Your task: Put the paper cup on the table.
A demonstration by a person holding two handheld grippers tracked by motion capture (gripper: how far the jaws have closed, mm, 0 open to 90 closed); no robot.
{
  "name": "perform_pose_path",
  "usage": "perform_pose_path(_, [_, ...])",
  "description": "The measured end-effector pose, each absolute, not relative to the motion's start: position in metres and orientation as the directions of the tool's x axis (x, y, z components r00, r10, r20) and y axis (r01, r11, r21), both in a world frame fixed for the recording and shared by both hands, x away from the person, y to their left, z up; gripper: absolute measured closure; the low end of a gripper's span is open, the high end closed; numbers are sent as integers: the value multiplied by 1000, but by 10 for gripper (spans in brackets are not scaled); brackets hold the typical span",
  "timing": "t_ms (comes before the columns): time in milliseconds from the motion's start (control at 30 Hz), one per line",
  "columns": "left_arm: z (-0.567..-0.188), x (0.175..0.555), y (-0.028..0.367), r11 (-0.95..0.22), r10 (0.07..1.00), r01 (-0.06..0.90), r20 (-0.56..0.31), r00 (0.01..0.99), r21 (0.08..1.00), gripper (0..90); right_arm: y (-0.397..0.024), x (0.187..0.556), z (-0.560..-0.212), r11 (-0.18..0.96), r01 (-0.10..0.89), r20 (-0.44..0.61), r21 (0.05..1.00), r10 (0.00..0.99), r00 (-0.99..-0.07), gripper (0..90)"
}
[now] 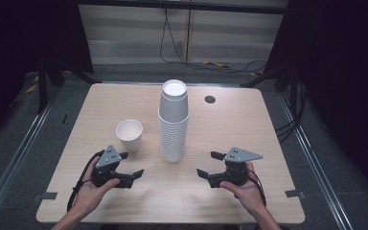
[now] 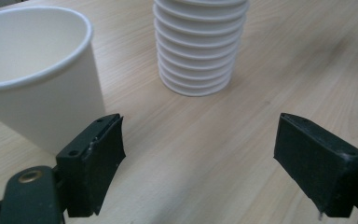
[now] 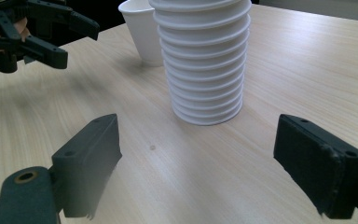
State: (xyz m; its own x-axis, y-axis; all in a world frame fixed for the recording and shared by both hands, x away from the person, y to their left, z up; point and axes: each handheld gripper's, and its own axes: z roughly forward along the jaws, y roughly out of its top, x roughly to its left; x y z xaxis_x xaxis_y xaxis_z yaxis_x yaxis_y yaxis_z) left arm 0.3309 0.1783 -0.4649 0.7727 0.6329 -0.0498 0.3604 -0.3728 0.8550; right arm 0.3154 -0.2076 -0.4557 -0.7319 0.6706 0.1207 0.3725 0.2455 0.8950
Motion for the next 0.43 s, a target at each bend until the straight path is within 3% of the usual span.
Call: perform_pose_path(433, [-490, 322, 173, -299, 651, 423, -141, 745, 855, 157, -204, 308, -465, 226, 381, 140, 896, 672, -727, 144])
